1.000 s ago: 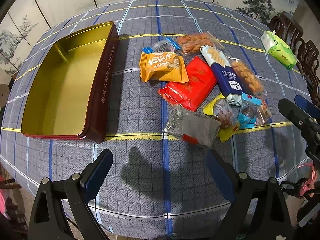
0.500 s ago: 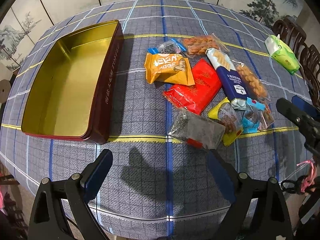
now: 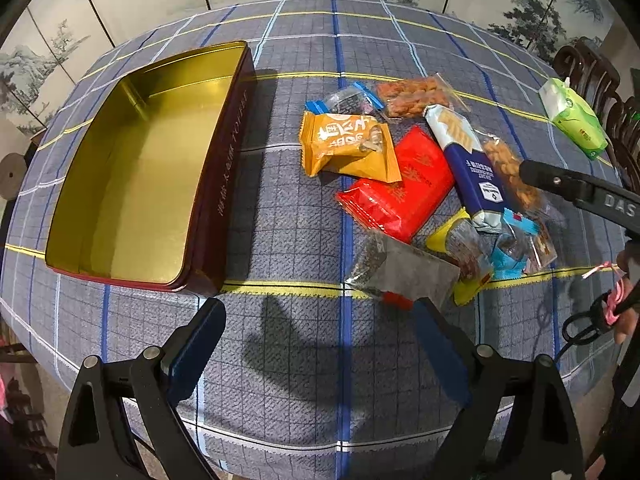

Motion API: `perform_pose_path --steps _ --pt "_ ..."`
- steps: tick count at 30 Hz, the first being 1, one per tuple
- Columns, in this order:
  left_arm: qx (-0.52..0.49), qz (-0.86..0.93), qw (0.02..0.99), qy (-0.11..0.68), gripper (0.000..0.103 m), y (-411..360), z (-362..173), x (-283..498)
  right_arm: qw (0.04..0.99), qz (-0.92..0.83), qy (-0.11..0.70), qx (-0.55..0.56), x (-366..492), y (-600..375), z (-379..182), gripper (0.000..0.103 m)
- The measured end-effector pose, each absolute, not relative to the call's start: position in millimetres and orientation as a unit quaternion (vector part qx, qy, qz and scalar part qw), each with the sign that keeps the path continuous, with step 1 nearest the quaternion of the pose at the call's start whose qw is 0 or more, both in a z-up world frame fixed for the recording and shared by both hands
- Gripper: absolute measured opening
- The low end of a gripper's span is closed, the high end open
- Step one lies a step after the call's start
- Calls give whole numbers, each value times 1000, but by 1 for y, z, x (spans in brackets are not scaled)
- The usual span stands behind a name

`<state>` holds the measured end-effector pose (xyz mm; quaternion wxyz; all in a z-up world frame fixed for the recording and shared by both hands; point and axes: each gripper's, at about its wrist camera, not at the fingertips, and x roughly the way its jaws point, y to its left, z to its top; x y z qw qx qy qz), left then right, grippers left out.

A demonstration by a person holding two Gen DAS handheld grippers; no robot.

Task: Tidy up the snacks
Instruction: 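Grasp the orange-labelled twisted-dough snack bag with the right gripper, then grasp the clear bag of dark seeds with the left gripper while the right gripper holds the dough bag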

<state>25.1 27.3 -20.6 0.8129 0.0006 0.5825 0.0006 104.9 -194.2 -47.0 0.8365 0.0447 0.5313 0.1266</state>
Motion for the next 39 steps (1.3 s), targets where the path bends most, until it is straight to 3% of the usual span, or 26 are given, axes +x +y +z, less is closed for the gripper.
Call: perform_pose_path --steps 8,24,39 --pt "-1 4 808 589 88 28 -24 30 811 140 566 49 121 -186 -70 41" --pt "-21 -1 799 601 86 21 -24 33 835 81 544 9 119 -224 -75 39" --pt "-197 -1 743 640 80 34 -32 43 853 58 519 4 89 -252 -78 39"
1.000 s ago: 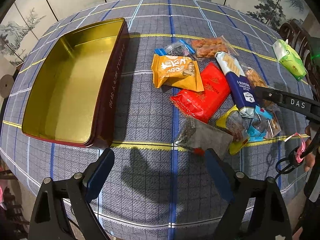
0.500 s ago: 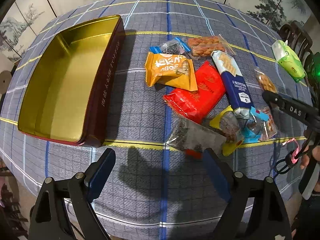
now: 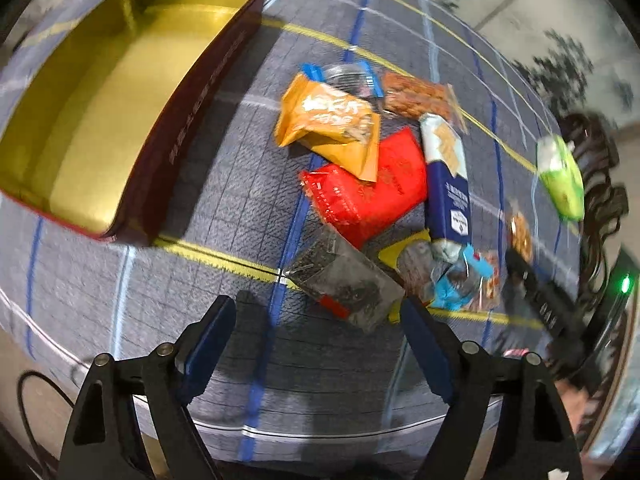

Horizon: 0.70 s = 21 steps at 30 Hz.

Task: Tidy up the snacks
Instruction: 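Grasp the clear bag of dark seeds with the left gripper while the right gripper holds the dough bag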

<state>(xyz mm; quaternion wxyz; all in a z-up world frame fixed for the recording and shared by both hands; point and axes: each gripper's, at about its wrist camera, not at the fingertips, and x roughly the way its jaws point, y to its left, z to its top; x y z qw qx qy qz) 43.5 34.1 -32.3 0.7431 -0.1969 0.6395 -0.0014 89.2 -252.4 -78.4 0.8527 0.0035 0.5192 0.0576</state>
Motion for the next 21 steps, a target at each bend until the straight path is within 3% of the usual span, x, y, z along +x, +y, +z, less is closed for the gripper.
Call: perform_pose_path --steps 3,5,11,21 --pt "-228 10 728 647 78 38 -37 46 855 60 514 8 88 -253 -79 39" --pt "-243 14 722 647 72 39 -38 48 856 62 513 8 87 -253 -79 39" --pt "-282 28 702 654 70 39 -43 53 860 65 506 0 84 -253 -79 39" --pt "-223 32 712 665 62 20 -47 69 862 72 501 4 81 -257 -79 39"
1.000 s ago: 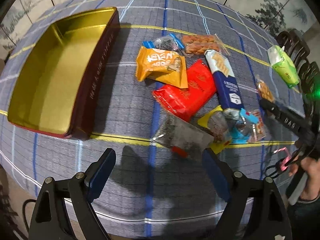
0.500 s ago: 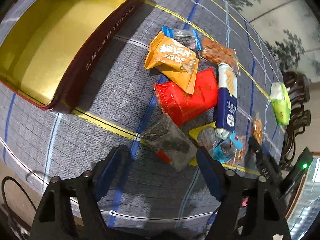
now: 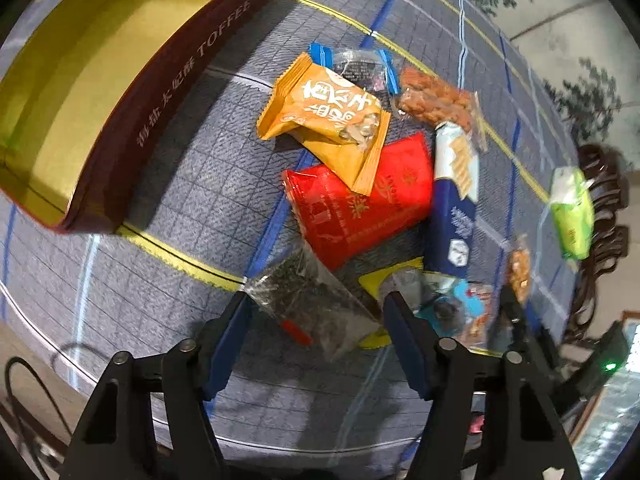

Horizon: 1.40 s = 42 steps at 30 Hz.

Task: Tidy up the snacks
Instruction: 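Grasp the clear bag of dark seeds with the left gripper while the right gripper holds the dough bag, then carry the seed bag into the gold tin and open the left gripper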

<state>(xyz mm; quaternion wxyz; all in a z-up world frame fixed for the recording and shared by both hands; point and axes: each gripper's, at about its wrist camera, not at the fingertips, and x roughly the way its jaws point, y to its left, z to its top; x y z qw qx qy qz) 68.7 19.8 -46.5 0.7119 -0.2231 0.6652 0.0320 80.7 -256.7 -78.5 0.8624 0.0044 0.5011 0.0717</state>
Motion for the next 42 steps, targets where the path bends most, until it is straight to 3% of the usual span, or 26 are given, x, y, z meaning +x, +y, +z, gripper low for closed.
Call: perform_pose_path --steps 11,21,32,42 --pt "-139 16 736 662 40 14 -43 67 863 74 500 5 81 -257 -78 39" --pt "-36 2 747 664 34 11 -46 63 863 70 500 4 82 -256 -79 39" --pt "-7 -17 762 647 31 9 -43 48 862 64 503 -7 84 -252 -79 39" --pt "-6 -41 791 611 31 18 2 35 858 50 510 -31 86 -244 -78 39"
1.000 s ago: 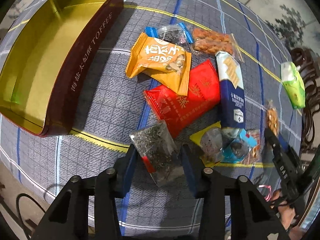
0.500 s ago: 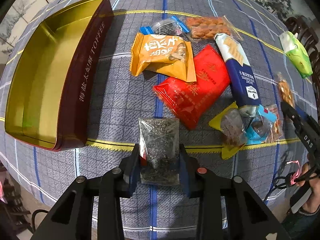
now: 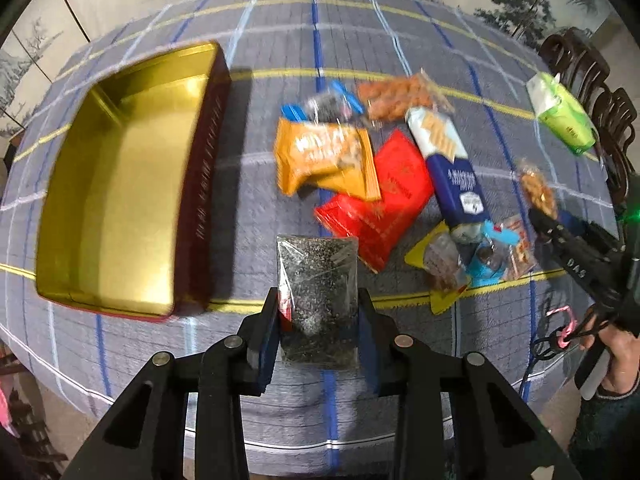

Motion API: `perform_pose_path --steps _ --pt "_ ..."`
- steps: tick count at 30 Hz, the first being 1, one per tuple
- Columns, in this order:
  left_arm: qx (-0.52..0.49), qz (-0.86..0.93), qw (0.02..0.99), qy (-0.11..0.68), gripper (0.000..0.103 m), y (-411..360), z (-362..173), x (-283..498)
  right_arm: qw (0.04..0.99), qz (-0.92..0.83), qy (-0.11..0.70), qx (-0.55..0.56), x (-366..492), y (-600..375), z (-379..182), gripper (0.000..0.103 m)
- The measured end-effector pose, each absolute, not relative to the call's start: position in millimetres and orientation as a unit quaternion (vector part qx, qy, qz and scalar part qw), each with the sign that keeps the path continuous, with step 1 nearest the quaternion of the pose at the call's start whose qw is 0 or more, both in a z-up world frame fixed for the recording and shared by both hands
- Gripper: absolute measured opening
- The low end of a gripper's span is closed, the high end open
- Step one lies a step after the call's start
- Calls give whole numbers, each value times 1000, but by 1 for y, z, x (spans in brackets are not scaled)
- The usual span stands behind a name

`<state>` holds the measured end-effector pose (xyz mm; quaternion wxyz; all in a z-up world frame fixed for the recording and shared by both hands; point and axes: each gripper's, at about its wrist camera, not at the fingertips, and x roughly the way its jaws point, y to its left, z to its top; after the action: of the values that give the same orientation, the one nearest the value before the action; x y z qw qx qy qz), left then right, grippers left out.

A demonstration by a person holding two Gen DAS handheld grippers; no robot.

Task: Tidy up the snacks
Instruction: 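Carry the seed bag into the gold tin and open the left gripper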

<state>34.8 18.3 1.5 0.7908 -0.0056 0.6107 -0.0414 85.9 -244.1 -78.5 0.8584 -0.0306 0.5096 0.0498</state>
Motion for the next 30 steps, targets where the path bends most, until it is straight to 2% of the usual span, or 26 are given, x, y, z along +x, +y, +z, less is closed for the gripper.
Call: perform_pose_path --steps 11,19,30 --pt "15 21 818 574 31 106 29 63 857 37 514 -26 87 -242 -80 39" --pt "32 59 805 590 31 171 10 72 855 22 518 -21 88 -240 -81 39" --pt "48 53 782 619 32 188 -28 72 851 3 525 -13 89 -238 -81 39"
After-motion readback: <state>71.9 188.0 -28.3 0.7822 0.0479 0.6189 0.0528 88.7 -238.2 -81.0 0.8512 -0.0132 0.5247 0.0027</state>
